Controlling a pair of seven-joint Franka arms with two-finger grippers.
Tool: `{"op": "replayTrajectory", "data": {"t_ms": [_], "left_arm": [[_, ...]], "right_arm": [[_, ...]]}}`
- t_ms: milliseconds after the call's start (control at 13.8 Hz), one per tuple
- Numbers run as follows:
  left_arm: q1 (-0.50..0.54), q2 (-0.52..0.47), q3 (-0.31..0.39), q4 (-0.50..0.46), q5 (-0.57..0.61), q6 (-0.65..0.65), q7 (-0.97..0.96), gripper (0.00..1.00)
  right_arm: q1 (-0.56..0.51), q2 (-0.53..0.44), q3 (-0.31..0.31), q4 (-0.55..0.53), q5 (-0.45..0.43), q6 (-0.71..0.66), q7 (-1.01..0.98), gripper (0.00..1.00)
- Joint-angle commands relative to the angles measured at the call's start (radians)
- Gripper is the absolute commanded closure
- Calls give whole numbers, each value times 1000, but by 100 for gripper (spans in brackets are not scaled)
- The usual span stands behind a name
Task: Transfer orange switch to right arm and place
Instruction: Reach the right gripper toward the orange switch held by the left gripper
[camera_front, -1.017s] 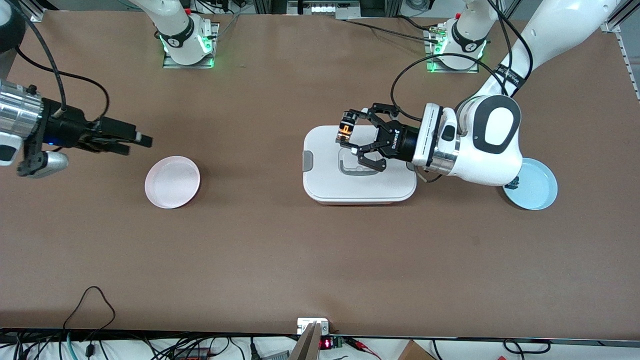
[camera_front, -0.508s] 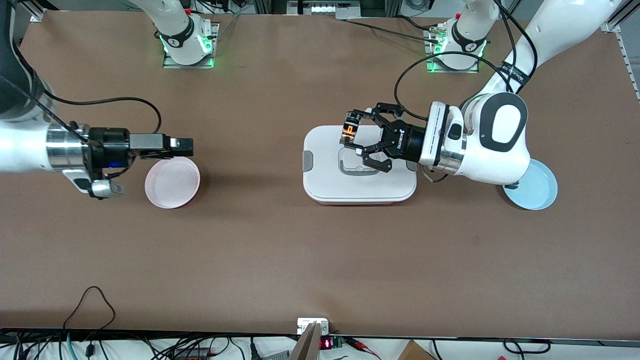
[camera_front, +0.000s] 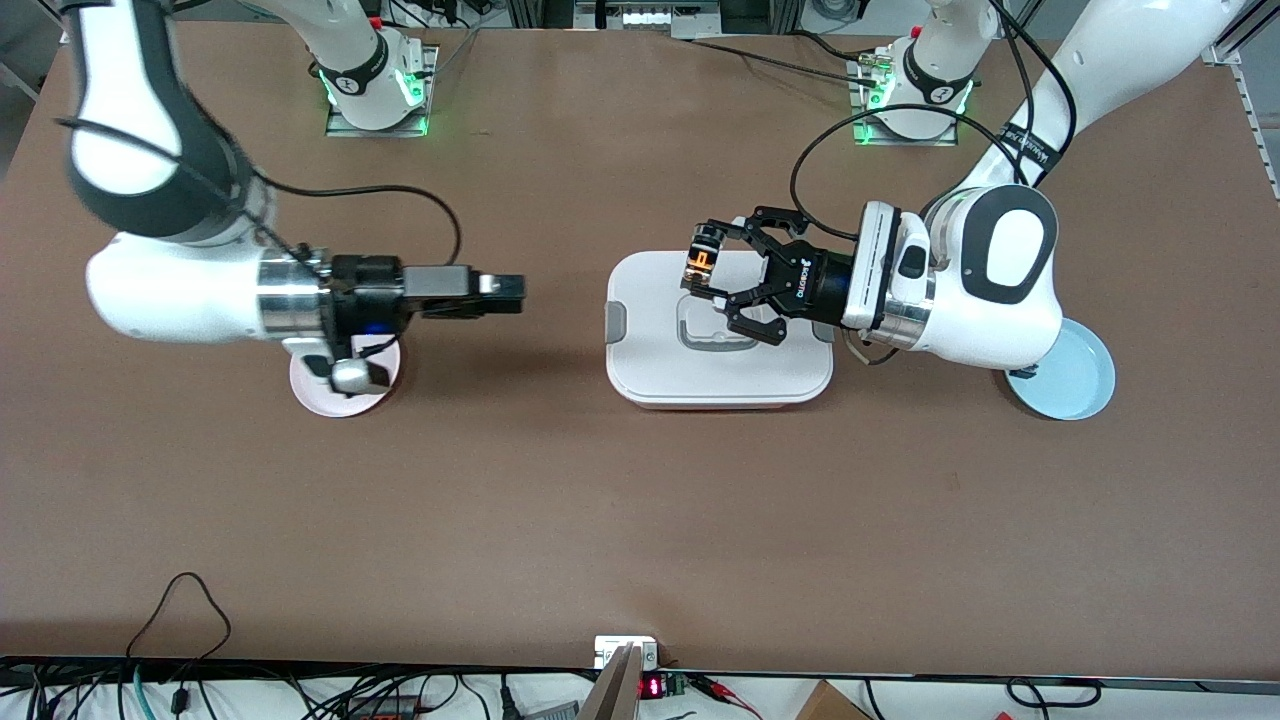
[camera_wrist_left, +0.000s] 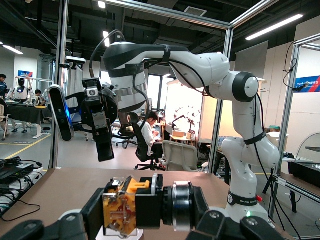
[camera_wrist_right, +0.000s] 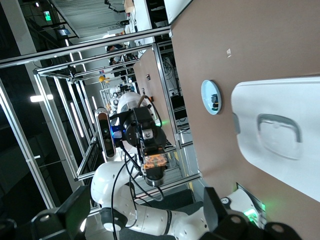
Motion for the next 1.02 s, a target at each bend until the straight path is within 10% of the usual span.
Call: {"op": "replayTrajectory", "data": {"t_ms": [0, 290, 944], "left_arm": [[16, -29, -11, -31, -46, 2, 33, 100], [18, -30, -11, -31, -46, 0, 34, 100], [29, -30, -13, -29, -45, 0, 36, 100]], "right_arm": [[70, 6, -11, -20, 73, 80, -23, 0], [138, 42, -11, -23, 251, 103, -30, 0], [263, 56, -11, -25, 328, 298, -83, 0]]}}
